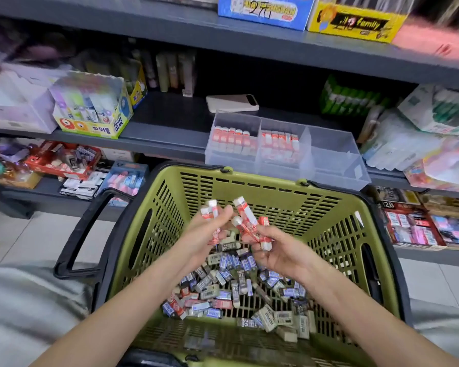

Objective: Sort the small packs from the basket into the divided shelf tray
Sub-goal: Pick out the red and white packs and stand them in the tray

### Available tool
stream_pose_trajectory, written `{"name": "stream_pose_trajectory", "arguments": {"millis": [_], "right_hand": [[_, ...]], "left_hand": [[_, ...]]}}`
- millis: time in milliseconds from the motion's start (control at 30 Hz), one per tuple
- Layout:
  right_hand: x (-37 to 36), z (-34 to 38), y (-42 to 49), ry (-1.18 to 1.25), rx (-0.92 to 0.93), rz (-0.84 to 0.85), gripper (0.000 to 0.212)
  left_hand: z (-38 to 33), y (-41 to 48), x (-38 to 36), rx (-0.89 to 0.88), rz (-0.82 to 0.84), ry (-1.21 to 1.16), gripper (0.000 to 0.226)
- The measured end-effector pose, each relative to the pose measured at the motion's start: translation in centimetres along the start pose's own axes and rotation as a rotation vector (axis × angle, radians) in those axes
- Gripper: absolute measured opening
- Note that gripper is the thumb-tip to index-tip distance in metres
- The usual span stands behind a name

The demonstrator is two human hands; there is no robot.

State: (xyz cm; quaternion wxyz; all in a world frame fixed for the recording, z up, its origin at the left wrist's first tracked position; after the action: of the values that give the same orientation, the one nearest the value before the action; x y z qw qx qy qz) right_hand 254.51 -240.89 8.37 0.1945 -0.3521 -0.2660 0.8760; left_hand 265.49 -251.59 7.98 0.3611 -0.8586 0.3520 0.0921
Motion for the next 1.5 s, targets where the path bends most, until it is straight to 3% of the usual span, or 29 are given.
{"name": "stream_pose_trajectory", "arguments": {"millis": [200,267,400,600,767,967,1100,1333,1500], "right_hand": [[-2.6,2.8,-0.5,-0.046,0.111,0.074,0.022],[-2.7,4.2,-0.9,-0.169,0.176,0.099,0.023],[-2.6,7.3,-1.0,-0.502,0.328,0.030,0.021],[-2.5,14.9,0.3,-0.848,0.703,-0.308,0.021],[-4.6,19.9,2.9,-1.036,0.906,-0.225,0.022],[-6.5,23.4,8.1,-1.370,0.912,-0.276,0.016],[-7.4,24.2,10.5,-1.523,0.878,-0.305,0.029],[-8.8,24.6,12.5,-1.928,0.747,-0.253,0.019],[-7.6,25.2,12.4,-1.972,0.706,-0.318,0.020]], "left_hand": [[-2.5,0.2,-3.2,-0.265,0.011,-0.061,0.044],[-3.1,0.6,-3.3,-0.271,0.001,-0.093,0.042],[-4.9,1.4,-3.3,-0.294,-0.019,-0.159,0.018],[-8.7,2.3,-1.9,-0.334,-0.066,-0.181,0.037],[-11.5,3.2,-0.5,-0.395,-0.068,-0.152,0.044],[-12.4,4.0,0.0,-0.393,-0.023,-0.129,0.038],[-13.3,4.0,0.3,-0.438,-0.033,-0.132,0.034],[-16.0,5.0,2.5,-0.532,-0.191,-0.124,0.038],[-15.2,6.0,3.6,-0.440,-0.206,-0.183,0.043]]}}
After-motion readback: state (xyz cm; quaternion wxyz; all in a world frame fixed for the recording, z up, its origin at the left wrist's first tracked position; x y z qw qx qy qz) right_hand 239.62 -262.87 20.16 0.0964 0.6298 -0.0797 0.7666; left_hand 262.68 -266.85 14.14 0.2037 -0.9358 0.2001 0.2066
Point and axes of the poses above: each hand's wrist, its own y-axis towards the middle knuckle, its own x-axis out of the back of the hand, z = x × y, the point moved 5 cm from there along y, towards the middle knuckle, and after that the axes turned 6 degrees about x, right-handed, at the moved point
